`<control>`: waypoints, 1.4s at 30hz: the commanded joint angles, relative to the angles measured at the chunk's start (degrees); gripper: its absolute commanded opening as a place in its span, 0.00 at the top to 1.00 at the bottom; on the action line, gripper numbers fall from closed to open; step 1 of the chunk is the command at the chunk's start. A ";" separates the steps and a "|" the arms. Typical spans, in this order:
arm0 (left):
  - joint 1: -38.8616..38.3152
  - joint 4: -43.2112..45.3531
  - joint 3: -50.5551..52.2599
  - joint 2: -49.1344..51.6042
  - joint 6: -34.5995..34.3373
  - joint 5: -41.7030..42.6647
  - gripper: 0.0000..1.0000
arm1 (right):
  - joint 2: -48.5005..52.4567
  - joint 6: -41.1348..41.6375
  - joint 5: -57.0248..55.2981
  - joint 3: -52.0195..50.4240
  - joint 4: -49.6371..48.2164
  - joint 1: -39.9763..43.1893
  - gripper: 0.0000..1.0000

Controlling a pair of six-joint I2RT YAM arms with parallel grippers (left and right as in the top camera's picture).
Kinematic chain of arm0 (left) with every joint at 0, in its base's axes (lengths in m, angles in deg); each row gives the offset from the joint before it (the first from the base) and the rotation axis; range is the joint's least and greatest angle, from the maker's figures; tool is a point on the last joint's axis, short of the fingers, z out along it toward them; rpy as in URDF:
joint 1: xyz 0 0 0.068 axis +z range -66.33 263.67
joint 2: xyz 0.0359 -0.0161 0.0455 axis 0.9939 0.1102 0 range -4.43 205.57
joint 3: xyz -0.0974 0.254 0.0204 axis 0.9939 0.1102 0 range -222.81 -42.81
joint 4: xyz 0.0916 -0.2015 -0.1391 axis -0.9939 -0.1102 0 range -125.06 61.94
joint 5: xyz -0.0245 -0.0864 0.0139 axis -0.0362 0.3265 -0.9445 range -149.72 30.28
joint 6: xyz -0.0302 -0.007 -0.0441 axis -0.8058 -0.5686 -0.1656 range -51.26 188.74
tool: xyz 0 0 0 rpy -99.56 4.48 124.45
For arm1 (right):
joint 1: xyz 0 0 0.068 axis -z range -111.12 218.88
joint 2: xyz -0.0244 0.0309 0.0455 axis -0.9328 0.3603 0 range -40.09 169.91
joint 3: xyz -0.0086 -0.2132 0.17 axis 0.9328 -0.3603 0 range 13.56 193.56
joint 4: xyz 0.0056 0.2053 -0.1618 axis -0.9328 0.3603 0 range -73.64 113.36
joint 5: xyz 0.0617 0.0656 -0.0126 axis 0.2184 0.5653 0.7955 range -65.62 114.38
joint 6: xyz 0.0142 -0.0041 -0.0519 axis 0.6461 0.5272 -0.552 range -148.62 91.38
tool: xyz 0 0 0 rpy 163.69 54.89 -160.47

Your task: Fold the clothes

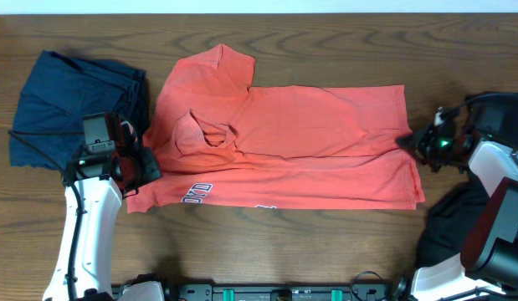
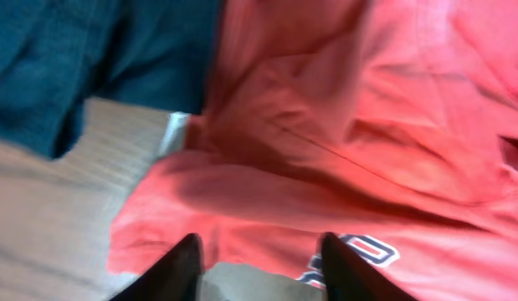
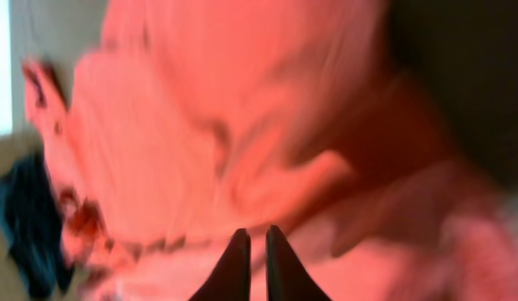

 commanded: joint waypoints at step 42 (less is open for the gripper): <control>-23.65 3.74 -0.94 10.01 12.02 12.96 0.78 | -1.92 -5.27 -16.31 -3.98 4.63 -30.25 0.97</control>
